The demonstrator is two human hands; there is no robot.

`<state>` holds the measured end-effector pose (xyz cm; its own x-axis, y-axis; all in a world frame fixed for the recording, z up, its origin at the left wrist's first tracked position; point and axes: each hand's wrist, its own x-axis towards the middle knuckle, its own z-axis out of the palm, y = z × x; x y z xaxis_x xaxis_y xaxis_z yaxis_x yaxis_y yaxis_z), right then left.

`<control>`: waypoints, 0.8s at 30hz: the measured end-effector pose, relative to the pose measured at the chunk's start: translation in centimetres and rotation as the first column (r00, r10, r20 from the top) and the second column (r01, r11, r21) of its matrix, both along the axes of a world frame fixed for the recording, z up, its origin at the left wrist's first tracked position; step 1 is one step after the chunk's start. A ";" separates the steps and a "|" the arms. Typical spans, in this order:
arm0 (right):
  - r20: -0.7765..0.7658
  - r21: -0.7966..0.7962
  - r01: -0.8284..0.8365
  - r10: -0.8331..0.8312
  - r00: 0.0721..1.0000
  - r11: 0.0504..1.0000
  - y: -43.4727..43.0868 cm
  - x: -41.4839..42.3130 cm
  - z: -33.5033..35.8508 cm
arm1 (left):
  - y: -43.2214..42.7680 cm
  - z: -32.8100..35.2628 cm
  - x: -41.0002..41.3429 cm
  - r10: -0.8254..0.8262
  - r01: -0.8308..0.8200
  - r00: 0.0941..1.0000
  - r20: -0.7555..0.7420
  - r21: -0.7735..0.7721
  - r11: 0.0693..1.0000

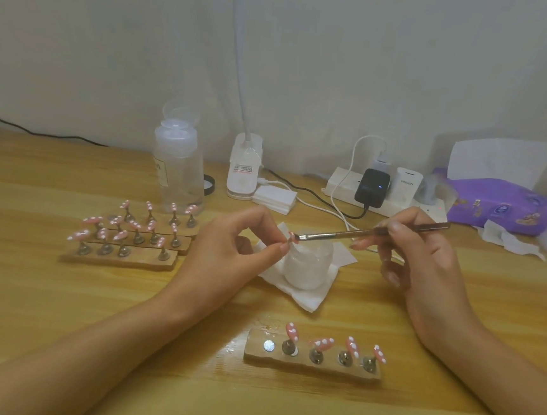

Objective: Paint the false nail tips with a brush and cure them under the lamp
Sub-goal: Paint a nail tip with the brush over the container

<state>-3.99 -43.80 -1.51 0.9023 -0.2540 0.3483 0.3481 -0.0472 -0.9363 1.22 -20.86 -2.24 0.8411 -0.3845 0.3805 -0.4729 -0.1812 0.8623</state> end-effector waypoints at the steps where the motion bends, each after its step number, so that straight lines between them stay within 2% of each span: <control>1: -0.014 0.013 0.025 -0.025 1.000 1.000 -0.1 0.0 0.0 | 0.0 0.0 0.0 0.004 -0.004 1.000 0.001 0.001 1.000; 4: 0.014 0.067 0.027 -0.028 0.999 0.997 0.0 0.0 0.1 | -0.1 0.1 -0.1 0.013 -0.013 1.000 0.004 0.014 1.000; 6: 0.039 0.036 -0.027 0.026 0.999 0.999 0.1 -0.1 0.2 | 0.0 0.0 0.0 0.017 -0.017 1.000 0.001 0.016 1.000; 8: 0.016 -0.006 -0.026 0.026 1.000 1.000 0.2 0.0 0.1 | 0.0 0.0 0.0 0.010 -0.010 1.000 -0.006 0.002 1.000; 11: -0.016 0.043 0.040 -0.040 0.999 0.998 -0.1 0.0 0.1 | 0.0 0.0 0.0 0.003 -0.003 1.000 -0.009 -0.008 1.000; 14: 0.029 0.053 -0.012 0.011 1.000 0.999 0.1 -0.1 0.2 | -0.1 0.1 0.0 0.003 -0.003 1.000 -0.007 -0.004 1.000; 16: 0.010 0.019 -0.031 0.031 0.999 0.999 0.2 -0.1 0.2 | -0.1 0.0 0.0 0.008 -0.008 1.000 -0.009 -0.010 1.000; 19: -0.044 0.061 0.021 -0.018 0.999 0.998 0.0 0.0 0.2 | -0.1 0.0 0.0 0.011 -0.011 1.000 -0.003 -0.006 1.000; 21: -0.023 0.092 0.012 -0.010 1.000 0.996 0.0 -0.1 0.3 | -0.1 0.0 0.1 0.005 -0.005 1.000 0.001 -0.005 1.000; 24: -0.015 0.055 -0.039 0.040 0.999 0.998 0.1 0.0 0.3 | 0.0 -0.1 0.1 0.003 -0.003 1.000 0.014 0.000 1.000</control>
